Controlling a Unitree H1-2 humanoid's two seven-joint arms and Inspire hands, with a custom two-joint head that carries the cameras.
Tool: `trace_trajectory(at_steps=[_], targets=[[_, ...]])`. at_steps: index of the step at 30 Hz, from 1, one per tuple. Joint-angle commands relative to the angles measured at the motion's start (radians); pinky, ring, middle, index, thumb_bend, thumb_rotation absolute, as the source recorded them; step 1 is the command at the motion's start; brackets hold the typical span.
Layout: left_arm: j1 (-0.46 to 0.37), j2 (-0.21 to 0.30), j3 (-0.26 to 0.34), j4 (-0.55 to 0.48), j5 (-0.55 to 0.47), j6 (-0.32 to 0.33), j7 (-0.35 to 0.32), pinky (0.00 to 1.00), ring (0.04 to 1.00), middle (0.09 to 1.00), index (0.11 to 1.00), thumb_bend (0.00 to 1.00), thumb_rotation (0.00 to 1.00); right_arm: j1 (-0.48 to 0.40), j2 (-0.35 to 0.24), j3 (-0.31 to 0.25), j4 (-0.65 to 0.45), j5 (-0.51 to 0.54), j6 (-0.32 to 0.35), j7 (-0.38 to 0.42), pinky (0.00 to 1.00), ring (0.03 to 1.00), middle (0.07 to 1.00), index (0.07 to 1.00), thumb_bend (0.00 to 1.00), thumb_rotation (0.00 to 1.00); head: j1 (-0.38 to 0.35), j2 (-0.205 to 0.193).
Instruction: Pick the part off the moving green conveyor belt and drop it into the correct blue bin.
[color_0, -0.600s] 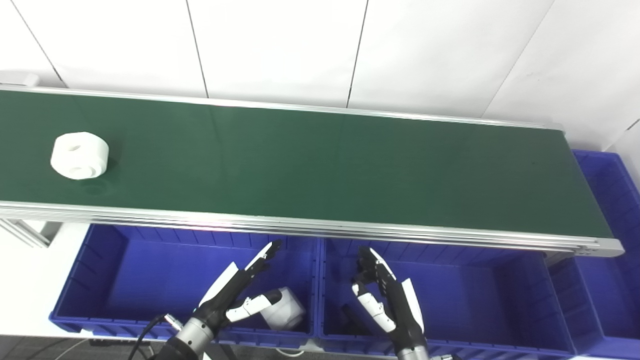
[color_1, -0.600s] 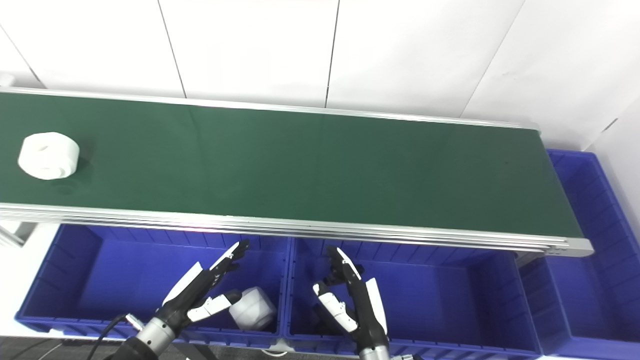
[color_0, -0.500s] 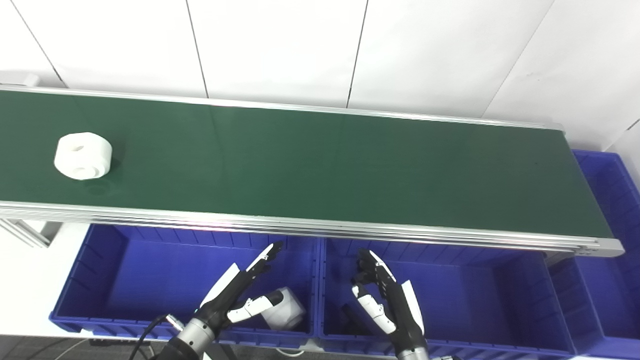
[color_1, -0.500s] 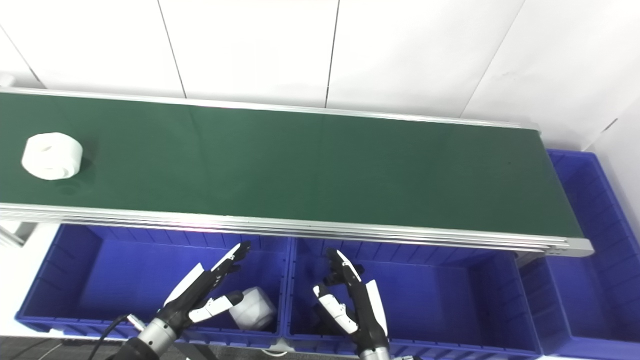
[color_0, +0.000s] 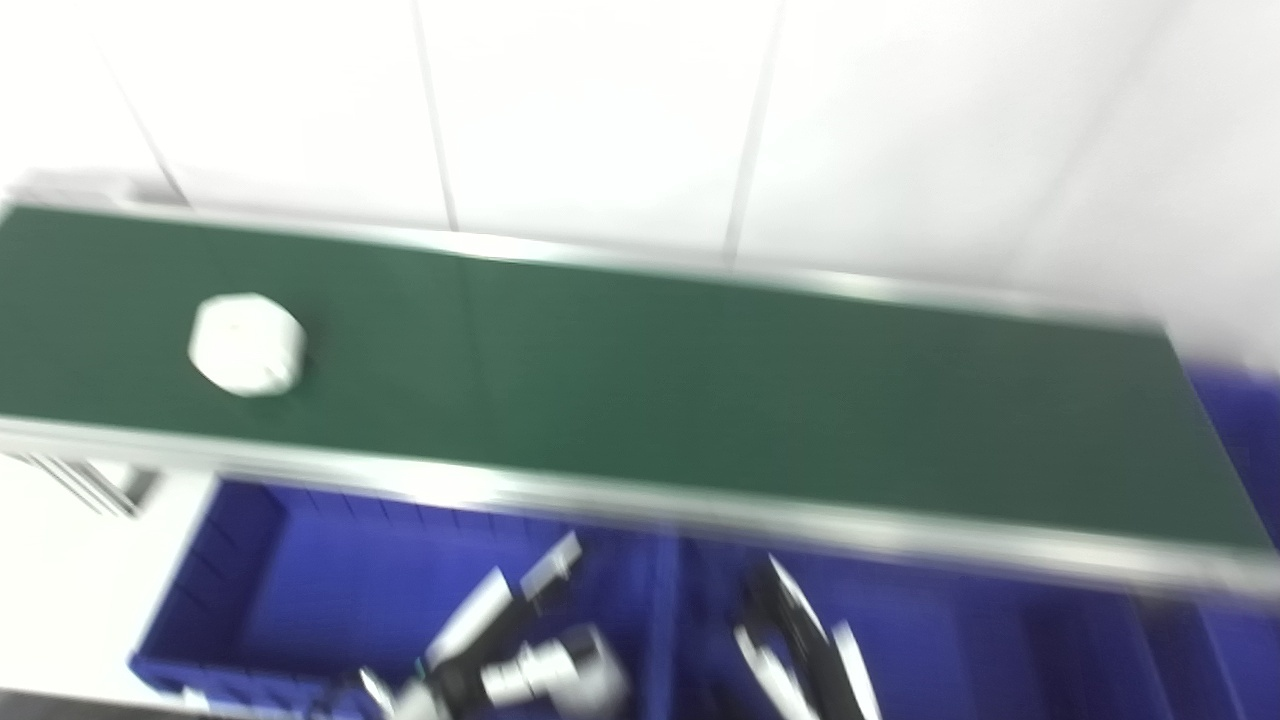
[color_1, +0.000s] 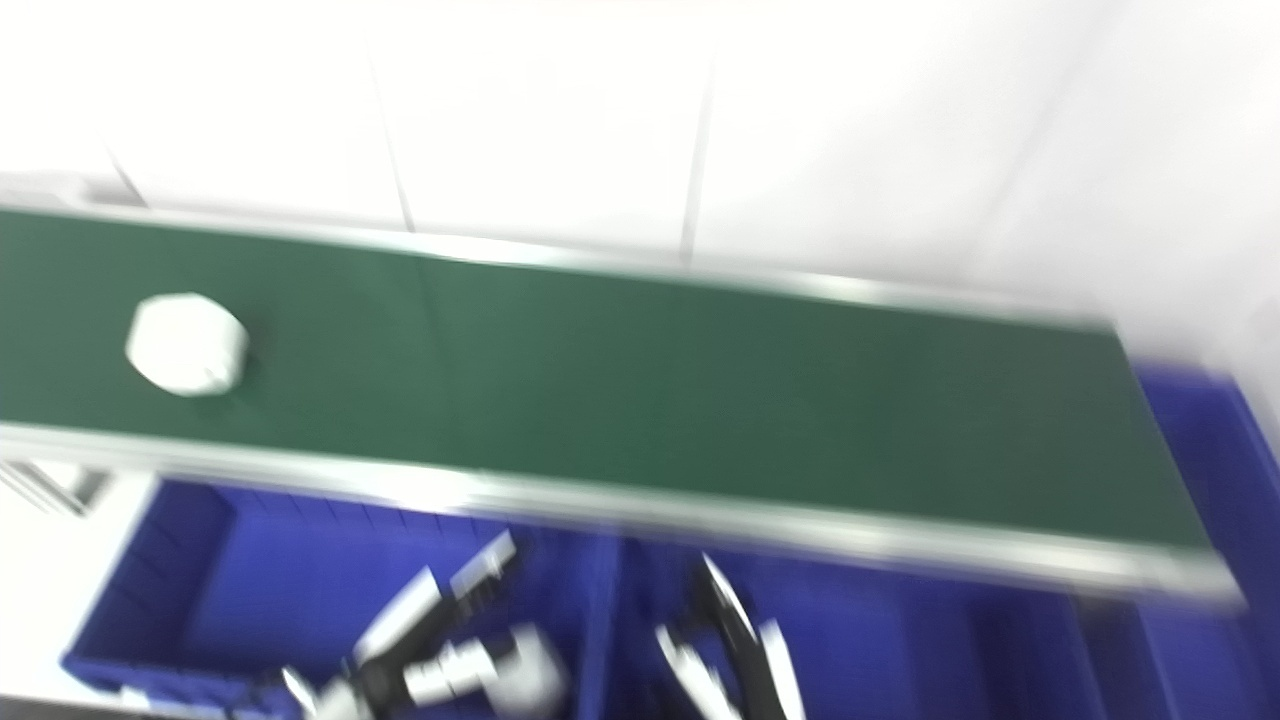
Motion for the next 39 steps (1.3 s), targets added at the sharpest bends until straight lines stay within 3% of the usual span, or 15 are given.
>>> trace_trajectory(at_steps=[1,5,18,24,27,30,32,35,39], targets=[[-0.019,-0.006,-0.012,-0.008,0.016,-0.041,0.031,0.87,0.949,0.982,0.971,0.68,0.85,-0.005,-0.001,0.002,-0.011,0.001,-0.06,-0.019,0.87,0.908,0.919,0.919,0.78,0.88,0.019,-0.005],[-0.024,-0.004,-0.02,0.001,0.005,-0.041,0.026,0.87,0.948,0.98,0.97,0.68,0.83,-0.01,-0.006,0.005,0.001,0.001,-0.06,-0.026,0.89,0.915,0.926,0.929,0.78,0.92,0.026,-0.016],[-0.022,0.008,-0.053,-0.022,-0.035,-0.041,0.084,0.85,0.935,0.968,0.95,0.7,0.78,-0.016,-0.014,0.016,0.006,0.009,-0.06,-0.03,0.91,0.92,0.923,0.924,0.78,0.89,0.017,-0.024],[0.0,0.054,-0.092,-0.163,-0.03,-0.041,0.192,0.83,0.906,0.943,0.935,0.68,0.76,-0.007,-0.016,0.021,-0.005,-0.003,-0.06,-0.046,0.9,0.918,0.923,0.924,0.78,0.89,0.011,-0.014],[0.015,0.074,-0.088,-0.265,-0.049,-0.041,0.206,0.86,0.912,0.932,0.916,0.67,0.75,-0.005,-0.017,0.024,-0.01,-0.003,-0.06,-0.052,0.9,0.914,0.921,0.919,0.79,0.89,0.016,-0.005],[0.014,0.095,-0.08,-0.351,-0.038,-0.041,0.222,0.88,0.915,0.926,0.911,0.68,0.8,-0.003,-0.019,0.026,-0.017,-0.006,-0.06,-0.055,0.9,0.915,0.923,0.92,0.77,0.88,0.02,0.002],[0.005,0.109,-0.06,-0.428,-0.063,-0.041,0.238,0.87,0.897,0.905,0.9,0.66,0.77,-0.007,-0.024,0.034,-0.017,-0.014,-0.06,-0.06,0.91,0.919,0.928,0.926,0.77,0.89,0.02,0.011],[-0.01,0.126,-0.024,-0.501,-0.088,-0.04,0.207,0.9,0.915,0.917,0.917,0.64,0.78,-0.012,-0.025,0.042,-0.016,-0.022,-0.06,-0.077,0.9,0.914,0.924,0.924,0.77,0.88,0.016,0.012],[-0.064,0.134,0.052,-0.55,-0.027,-0.038,0.182,0.93,0.946,0.948,0.943,0.65,0.92,-0.019,-0.026,0.056,-0.013,-0.034,-0.06,-0.102,0.88,0.905,0.917,0.924,0.78,0.88,-0.005,0.03]])
